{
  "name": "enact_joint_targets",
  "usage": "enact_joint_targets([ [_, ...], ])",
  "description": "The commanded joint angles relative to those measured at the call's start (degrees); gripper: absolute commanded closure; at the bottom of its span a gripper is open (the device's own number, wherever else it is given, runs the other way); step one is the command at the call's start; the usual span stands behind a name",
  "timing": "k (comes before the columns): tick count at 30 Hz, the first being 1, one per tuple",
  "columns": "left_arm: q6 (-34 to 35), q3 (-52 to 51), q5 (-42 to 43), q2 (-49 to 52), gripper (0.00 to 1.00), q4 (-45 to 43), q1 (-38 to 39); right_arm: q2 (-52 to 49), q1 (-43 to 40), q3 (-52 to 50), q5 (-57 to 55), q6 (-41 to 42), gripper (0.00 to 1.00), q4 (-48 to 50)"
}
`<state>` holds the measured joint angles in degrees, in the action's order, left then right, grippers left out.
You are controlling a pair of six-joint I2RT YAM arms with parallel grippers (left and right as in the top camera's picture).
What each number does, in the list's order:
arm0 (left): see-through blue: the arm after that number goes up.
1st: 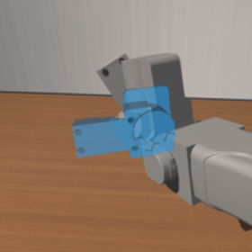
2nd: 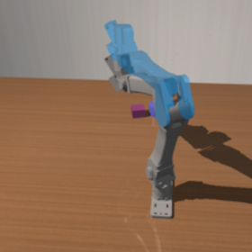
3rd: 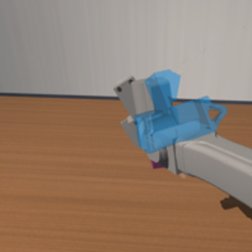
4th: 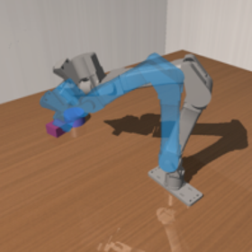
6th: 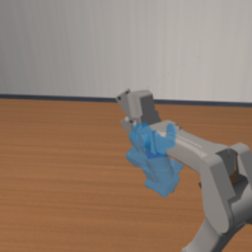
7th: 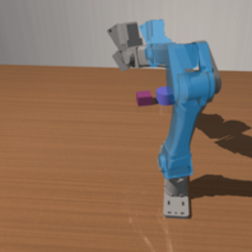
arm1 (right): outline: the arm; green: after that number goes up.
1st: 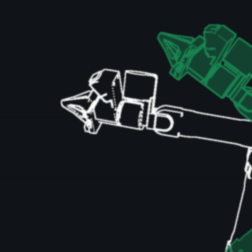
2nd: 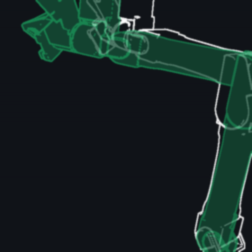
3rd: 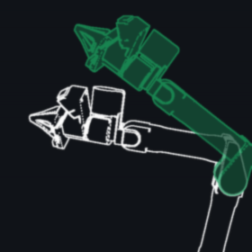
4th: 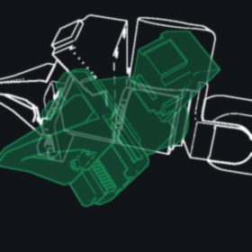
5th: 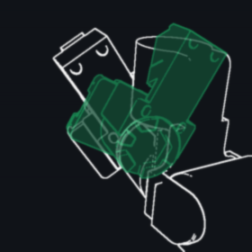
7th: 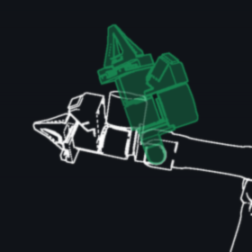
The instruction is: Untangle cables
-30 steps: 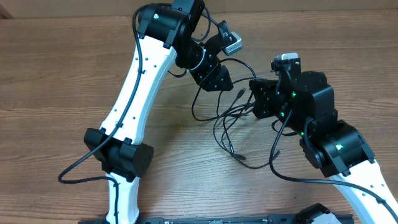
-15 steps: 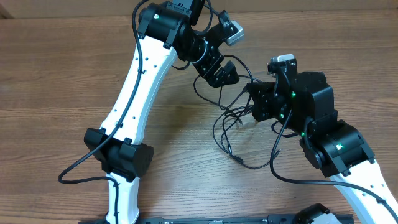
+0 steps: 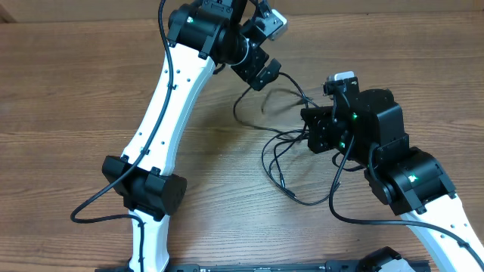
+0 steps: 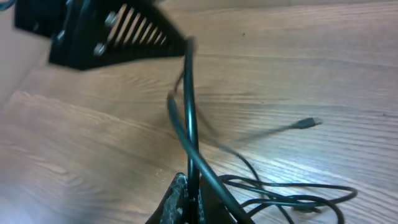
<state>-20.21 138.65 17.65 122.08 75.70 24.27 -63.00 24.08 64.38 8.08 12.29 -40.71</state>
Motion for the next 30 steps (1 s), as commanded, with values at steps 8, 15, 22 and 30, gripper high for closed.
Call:
enact_joint_targets([
  [8,0.9,-0.1,6.5,-1.4,0.0,0.2,-0.4,0.6,0.0,0.3,3.8,-0.6,0.96,0.1],
  [15,0.9,-0.1,9.0,-1.8,0.0,5.0,-0.3,0.6,-0.1,0.3,-9.2,-0.6,0.96,-0.7],
  [22,1.0,2.2,8.8,-4.3,0.0,1.7,-0.8,0.3,-3.2,0.3,-15.1,-0.6,0.96,-1.3],
  [30,0.4,6.1,16.8,-7.9,0.0,4.6,0.6,-2.3,-9.8,0.3,-10.9,-0.6,0.96,-0.5],
])
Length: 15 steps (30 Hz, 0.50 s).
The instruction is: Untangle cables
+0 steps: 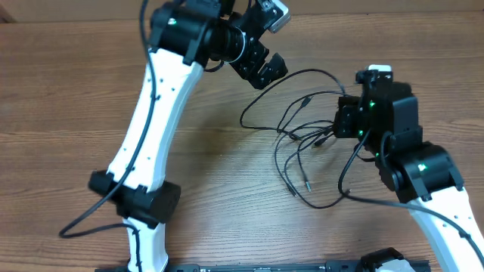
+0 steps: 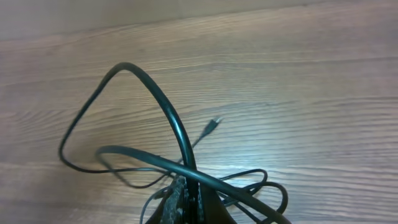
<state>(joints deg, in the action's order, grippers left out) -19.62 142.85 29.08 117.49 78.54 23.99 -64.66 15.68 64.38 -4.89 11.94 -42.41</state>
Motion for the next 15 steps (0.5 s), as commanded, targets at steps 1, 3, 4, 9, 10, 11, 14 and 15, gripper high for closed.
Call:
enact_joint_targets([
  [1,-0.9,1.8,5.5,-3.3,0.01,2.8,1.3,-0.7,-1.5,0.3,2.7,-0.3,0.96,1.7],
  [3,-3.1,0.7,5.5,-2.8,0.0,6.0,2.6,-0.6,-1.5,0.3,4.0,-0.2,0.96,3.6],
  [4,-3.1,0.1,5.5,-2.8,0.0,6.6,3.1,-0.6,-1.5,0.5,4.1,0.0,0.96,4.0],
  [9,-4.9,-3.3,5.4,-2.7,0.0,7.9,4.9,-0.6,-1.6,3.4,4.1,0.0,0.96,4.7],
  [10,-5.1,-3.9,5.2,-2.7,0.0,7.7,5.1,-0.6,-1.6,4.4,4.0,0.0,0.96,4.6],
  [11,-5.3,-4.4,5.0,-2.7,0.0,7.5,5.3,-0.6,-1.6,5.4,3.9,-0.1,0.96,4.4],
  [14,-5.2,-6.4,4.9,-2.7,0.01,5.5,5.3,-0.6,-1.6,10.5,3.9,-1.2,0.96,2.5],
  [15,-5.3,-6.9,4.9,-2.7,0.01,5.0,5.3,-0.6,-1.6,12.3,3.8,-2.1,0.96,1.9],
])
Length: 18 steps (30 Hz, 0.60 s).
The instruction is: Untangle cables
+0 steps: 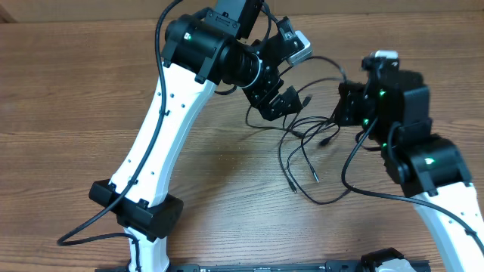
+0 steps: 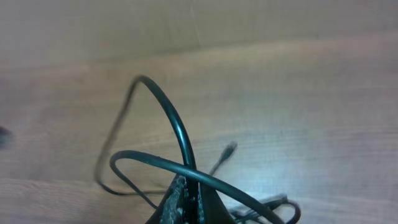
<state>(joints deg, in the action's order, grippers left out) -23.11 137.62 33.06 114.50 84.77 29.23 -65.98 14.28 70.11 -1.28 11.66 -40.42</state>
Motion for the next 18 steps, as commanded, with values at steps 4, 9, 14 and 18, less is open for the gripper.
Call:
enact_joint_targets([
  [4,-1.7,-4.1,0.9,0.4,0.01,-3.3,0.0,0.7,-0.2,16.0,-1.7,-5.2,0.96,-2.6],
  [9,-1.1,-4.3,1.1,0.7,0.0,-3.7,0.0,0.7,-0.2,25.2,-6.6,-7.7,0.96,-5.0],
  [14,0.4,-4.3,3.4,0.7,0.0,-3.9,0.0,-1.0,-0.2,25.9,-8.1,-7.7,0.96,-7.5],
  [18,0.4,-4.3,10.2,0.7,0.0,-9.0,0.1,-5.4,-0.2,25.9,-6.2,-7.6,0.96,-11.3],
])
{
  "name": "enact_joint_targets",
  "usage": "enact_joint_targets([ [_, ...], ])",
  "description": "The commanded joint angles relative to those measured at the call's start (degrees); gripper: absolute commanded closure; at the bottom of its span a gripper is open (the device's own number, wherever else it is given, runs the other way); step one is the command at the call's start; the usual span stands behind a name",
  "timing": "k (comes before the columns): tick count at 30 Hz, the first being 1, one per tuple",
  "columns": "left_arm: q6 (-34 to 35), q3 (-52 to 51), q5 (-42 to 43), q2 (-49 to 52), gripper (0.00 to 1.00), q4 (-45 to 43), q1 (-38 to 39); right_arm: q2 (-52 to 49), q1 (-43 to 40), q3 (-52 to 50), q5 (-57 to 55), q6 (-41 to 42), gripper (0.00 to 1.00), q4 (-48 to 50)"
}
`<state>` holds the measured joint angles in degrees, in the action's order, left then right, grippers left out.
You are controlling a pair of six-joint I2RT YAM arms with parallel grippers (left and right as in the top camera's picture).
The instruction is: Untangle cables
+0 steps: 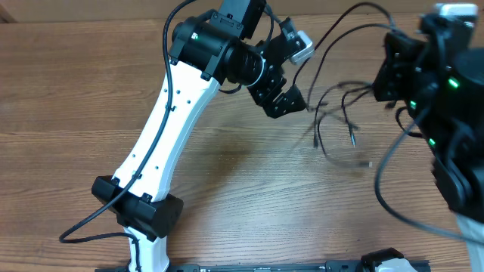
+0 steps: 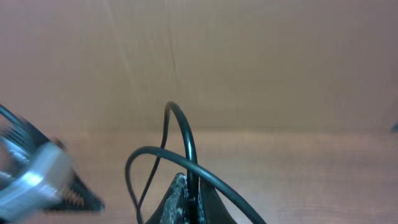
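Thin black cables (image 1: 333,113) hang in a tangle above the wooden table (image 1: 68,113), with several loose plug ends dangling. My right gripper (image 2: 189,200) is raised high at the right and shut on one cable (image 2: 186,143), which loops up from between its fingers. In the overhead view the right gripper (image 1: 386,74) sits at the cables' right end. My left gripper (image 1: 300,106) is at the tangle's left side; its fingers look shut, and strands meet at their tip. It shows blurred in the right wrist view, low on the left.
The left arm's white links (image 1: 162,128) cross the table's middle from the front edge. The right arm's black wrist (image 1: 446,83) fills the upper right corner. Bare wood lies to the left and in front.
My right gripper has risen and moved right with its cable. The tangle has come off the table and now hangs stretched between the two grippers. The left gripper has hardly moved.
At first the tangle lay on the table between the two grippers, with the right one shut on a cable. The right gripper then stood farther right and back, the cables spread wider. The left gripper came down to the tangle. Now the cables hang in the air.
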<state>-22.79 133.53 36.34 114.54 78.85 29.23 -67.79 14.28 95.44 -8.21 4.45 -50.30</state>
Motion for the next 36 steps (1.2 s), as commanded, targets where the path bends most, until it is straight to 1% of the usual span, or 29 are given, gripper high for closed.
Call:
enact_joint_targets([
  [1,0.1,-0.3,7.8,0.6,0.0,-5.0,0.1,-4.3,-0.2,0.5,1.8,-0.4,0.96,-2.1],
  [5,0.1,-0.3,9.4,0.6,0.01,-11.2,0.1,-6.4,-0.2,0.5,6.3,0.0,0.96,-3.4],
  [9,0.1,-0.3,12.0,0.6,0.0,-13.9,0.2,-6.6,-0.2,0.5,8.3,0.0,0.96,-3.1],
  [12,0.1,-0.3,11.7,0.6,0.01,-14.6,1.0,-6.6,-0.2,0.5,8.4,0.0,0.96,-3.0],
  [14,0.0,-0.3,10.7,0.8,0.01,-15.3,1.7,-6.6,-0.2,0.5,8.7,0.0,0.96,-3.1],
  [19,0.1,-0.3,6.2,1.2,0.0,-16.2,2.4,-6.6,-0.2,0.5,14.1,0.0,0.96,-4.1],
  [22,0.1,-0.3,5.2,1.6,0.0,-16.9,2.3,-6.6,-0.2,0.5,15.9,0.0,0.96,-4.7],
  [27,0.1,-0.3,1.5,1.7,0.0,-17.9,2.3,-6.6,-0.2,0.5,16.5,0.0,0.96,-4.9],
  [28,0.1,-0.3,0.6,1.7,0.05,-17.9,2.3,-6.6,-0.2,0.5,16.5,0.0,0.96,-4.9],
  [29,0.2,-0.3,0.0,1.7,0.14,-17.6,2.3,-6.6,-0.2,0.5,16.5,0.0,0.96,-5.0],
  [30,0.1,-0.3,-1.2,1.7,0.37,-17.3,2.3,-6.6,-0.2,0.5,16.5,0.0,0.96,-5.0],
  [31,0.2,-0.3,-1.9,1.7,0.46,-17.2,2.3,-6.6,-0.2,0.5,16.5,0.0,0.96,-5.0],
  [32,0.2,-0.3,-2.6,1.7,0.66,-17.1,2.3,-6.6,-0.2,0.5,16.5,0.0,0.96,-5.0],
  [33,0.8,-0.3,-3.5,1.7,0.83,-17.2,2.3,-6.6,-0.2,0.5,16.5,0.0,0.96,-5.0],
  [34,1.5,-0.3,-4.3,1.7,0.96,-17.3,2.3,-6.6,-0.2,0.5,16.5,0.0,0.96,-5.0],
  [36,2.3,-0.3,-6.0,1.7,0.96,-17.2,2.3,-6.6,-0.2,0.5,16.5,0.0,0.96,-5.0],
])
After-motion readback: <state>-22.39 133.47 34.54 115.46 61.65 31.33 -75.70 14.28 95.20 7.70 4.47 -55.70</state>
